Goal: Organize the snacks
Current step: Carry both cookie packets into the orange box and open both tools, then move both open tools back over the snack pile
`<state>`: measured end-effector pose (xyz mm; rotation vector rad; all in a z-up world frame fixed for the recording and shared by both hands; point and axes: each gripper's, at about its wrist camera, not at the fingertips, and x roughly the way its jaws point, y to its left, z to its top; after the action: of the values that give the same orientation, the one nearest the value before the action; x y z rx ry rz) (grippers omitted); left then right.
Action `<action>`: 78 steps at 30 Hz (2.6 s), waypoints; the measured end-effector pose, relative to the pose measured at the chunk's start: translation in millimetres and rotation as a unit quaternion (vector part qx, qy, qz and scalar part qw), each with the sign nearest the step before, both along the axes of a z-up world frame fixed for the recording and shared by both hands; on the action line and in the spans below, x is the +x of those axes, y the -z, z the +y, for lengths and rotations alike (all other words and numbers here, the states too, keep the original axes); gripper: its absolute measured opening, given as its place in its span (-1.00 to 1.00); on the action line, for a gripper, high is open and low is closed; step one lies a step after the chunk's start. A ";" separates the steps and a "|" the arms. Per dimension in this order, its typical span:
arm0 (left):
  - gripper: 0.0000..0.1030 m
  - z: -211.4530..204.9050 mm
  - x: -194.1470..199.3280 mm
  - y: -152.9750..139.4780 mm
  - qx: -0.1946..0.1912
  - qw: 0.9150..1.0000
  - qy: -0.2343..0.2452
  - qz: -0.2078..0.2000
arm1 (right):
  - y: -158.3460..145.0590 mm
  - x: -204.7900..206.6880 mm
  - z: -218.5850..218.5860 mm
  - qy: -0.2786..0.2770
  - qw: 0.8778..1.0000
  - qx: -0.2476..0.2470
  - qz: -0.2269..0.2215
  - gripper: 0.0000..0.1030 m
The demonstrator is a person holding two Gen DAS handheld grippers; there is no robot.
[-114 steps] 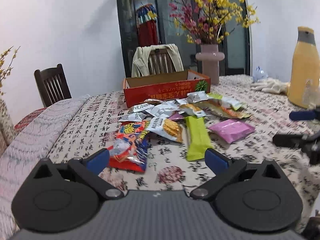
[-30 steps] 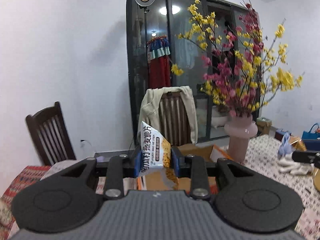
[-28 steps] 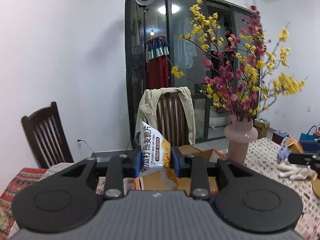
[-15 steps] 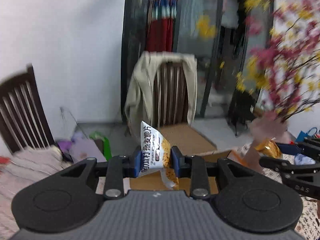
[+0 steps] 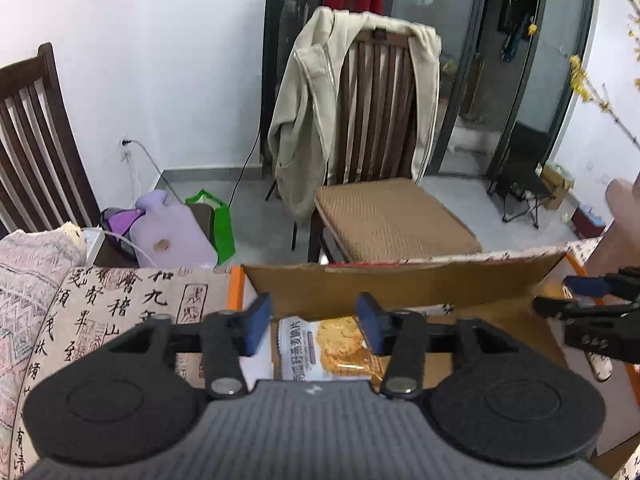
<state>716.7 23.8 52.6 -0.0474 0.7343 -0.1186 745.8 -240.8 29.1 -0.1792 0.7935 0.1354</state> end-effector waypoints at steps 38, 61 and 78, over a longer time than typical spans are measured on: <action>1.00 -4.8 -437.8 -95.4 0.037 0.988 -0.046 -0.141 | -131.1 -430.4 -17.0 -0.104 0.964 0.057 -0.237 1.00; 1.00 -26.4 -565.8 28.5 0.096 0.985 -0.010 -0.144 | 26.3 -584.2 -9.7 -0.099 0.972 0.129 -0.170 1.00; 1.00 -8.1 -496.8 42.8 0.090 0.991 -0.004 -0.096 | 42.6 -535.2 -31.0 -0.041 0.982 0.137 -0.124 0.99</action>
<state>219.9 15.7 9.8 0.1314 0.5498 -0.0486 210.6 -271.8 -13.5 0.0325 0.5114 0.2919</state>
